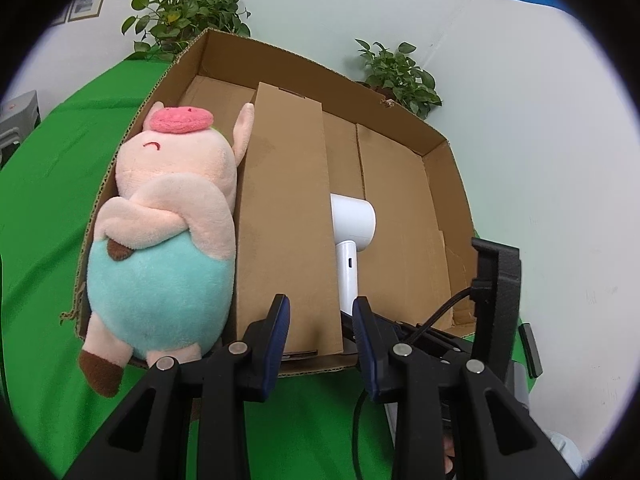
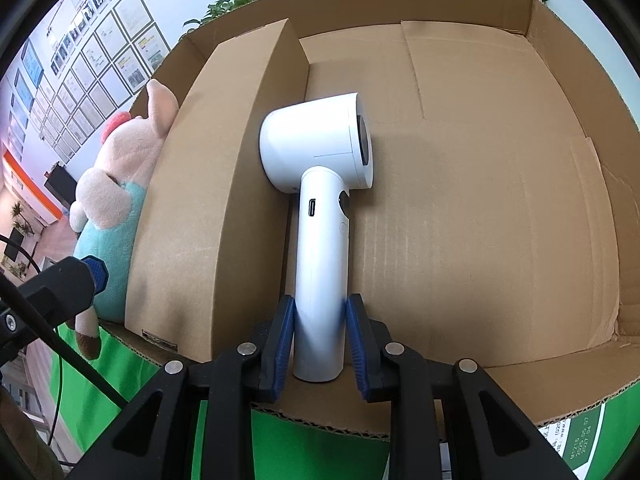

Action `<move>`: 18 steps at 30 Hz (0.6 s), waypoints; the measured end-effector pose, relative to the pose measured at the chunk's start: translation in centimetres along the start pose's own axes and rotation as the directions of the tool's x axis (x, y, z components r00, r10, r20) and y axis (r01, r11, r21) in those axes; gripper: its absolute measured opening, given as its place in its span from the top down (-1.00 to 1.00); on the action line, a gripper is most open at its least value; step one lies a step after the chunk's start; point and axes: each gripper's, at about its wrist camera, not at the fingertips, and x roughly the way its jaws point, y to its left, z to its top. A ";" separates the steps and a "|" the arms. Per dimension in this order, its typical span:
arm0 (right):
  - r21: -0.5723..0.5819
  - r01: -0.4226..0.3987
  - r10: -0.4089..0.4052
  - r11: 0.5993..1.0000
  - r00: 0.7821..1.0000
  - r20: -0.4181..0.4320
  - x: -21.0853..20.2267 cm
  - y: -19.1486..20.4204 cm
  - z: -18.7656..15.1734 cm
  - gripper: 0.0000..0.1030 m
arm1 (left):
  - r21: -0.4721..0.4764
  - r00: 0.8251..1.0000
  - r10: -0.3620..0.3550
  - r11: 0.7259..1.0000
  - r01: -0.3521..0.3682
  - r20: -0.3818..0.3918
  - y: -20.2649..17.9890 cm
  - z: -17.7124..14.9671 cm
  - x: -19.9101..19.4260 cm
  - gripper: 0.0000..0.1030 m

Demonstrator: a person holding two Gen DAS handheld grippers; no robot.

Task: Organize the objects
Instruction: 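Lower the hair dryer upright beside the narrow box and open the left gripper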

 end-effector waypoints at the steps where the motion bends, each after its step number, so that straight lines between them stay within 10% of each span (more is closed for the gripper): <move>1: 0.001 -0.008 0.008 1.000 1.000 0.006 -0.1 0.0 0.0 0.48 | 0.007 1.000 0.013 1.000 -0.013 0.011 -0.1 -0.1 -0.2 0.36; 8: -0.019 -0.030 0.030 0.999 0.998 0.047 -2.7 -0.7 -1.1 0.20 | 0.078 0.978 0.145 0.984 -0.158 0.149 -1.6 -0.6 -1.9 -0.12; 13: -0.090 0.041 -0.028 0.995 0.989 0.146 -6.4 -0.7 -3.5 -0.94 | 0.128 0.904 0.283 0.933 -0.337 0.322 -3.9 -1.4 -4.0 -0.58; 18: -0.100 -0.065 0.083 0.993 0.979 0.188 -10.2 -2.6 -6.0 -0.98 | 0.156 0.875 0.295 0.913 -0.377 0.385 -6.4 -2.3 -5.2 -0.58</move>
